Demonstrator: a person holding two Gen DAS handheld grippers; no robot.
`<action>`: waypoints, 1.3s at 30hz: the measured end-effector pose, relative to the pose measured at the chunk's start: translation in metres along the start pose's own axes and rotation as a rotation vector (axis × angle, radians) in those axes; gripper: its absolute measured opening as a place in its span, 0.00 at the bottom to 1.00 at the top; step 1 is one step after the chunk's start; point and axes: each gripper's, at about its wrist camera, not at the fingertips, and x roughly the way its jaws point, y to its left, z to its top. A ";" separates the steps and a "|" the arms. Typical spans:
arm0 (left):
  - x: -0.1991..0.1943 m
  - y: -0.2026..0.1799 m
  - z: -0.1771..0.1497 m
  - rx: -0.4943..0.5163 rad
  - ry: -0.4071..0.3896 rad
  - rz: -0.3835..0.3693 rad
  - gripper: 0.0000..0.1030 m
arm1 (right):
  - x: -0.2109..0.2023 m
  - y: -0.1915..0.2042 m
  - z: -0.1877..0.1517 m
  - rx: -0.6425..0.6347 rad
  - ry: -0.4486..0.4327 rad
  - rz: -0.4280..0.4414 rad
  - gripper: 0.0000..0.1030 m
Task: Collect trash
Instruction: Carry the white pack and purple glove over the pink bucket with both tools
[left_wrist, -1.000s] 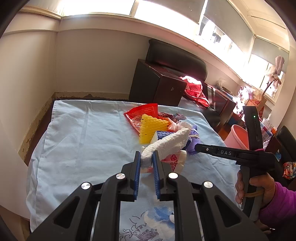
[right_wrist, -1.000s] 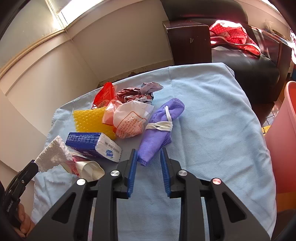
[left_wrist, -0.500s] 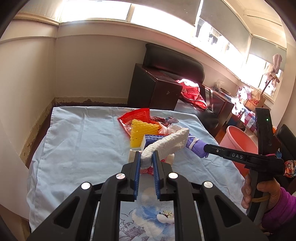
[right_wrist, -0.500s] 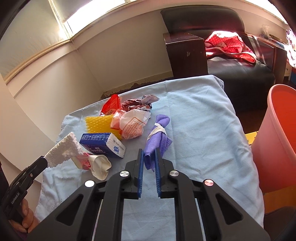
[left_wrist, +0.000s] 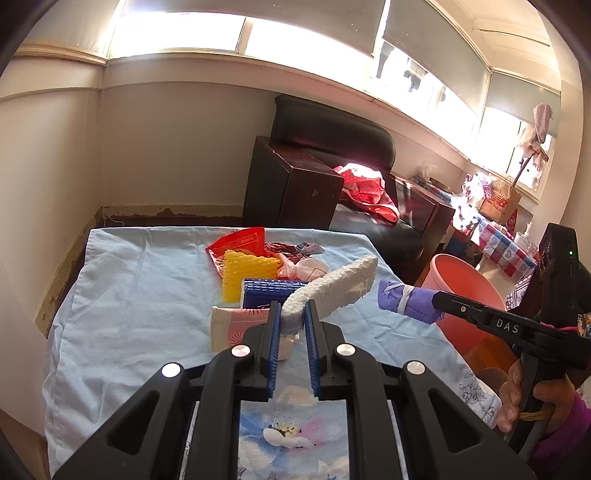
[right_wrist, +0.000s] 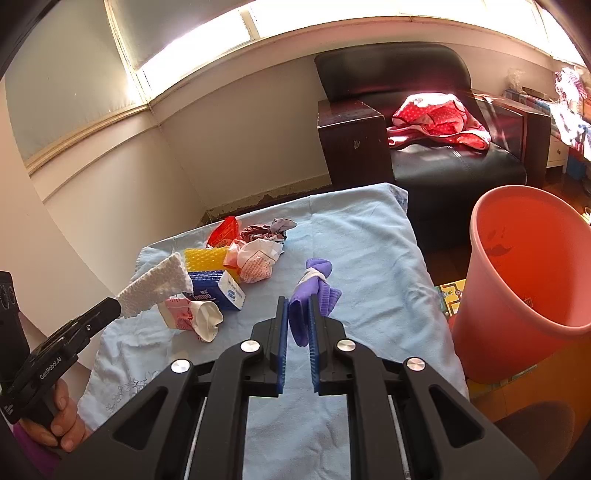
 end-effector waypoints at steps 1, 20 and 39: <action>0.000 -0.003 0.000 0.004 -0.001 -0.001 0.12 | -0.004 -0.002 0.000 0.002 -0.008 -0.002 0.10; 0.014 -0.087 0.011 0.060 -0.022 -0.086 0.12 | -0.081 -0.059 -0.003 0.074 -0.167 -0.119 0.10; 0.084 -0.194 0.017 0.189 0.042 -0.182 0.12 | -0.101 -0.149 -0.006 0.213 -0.217 -0.276 0.10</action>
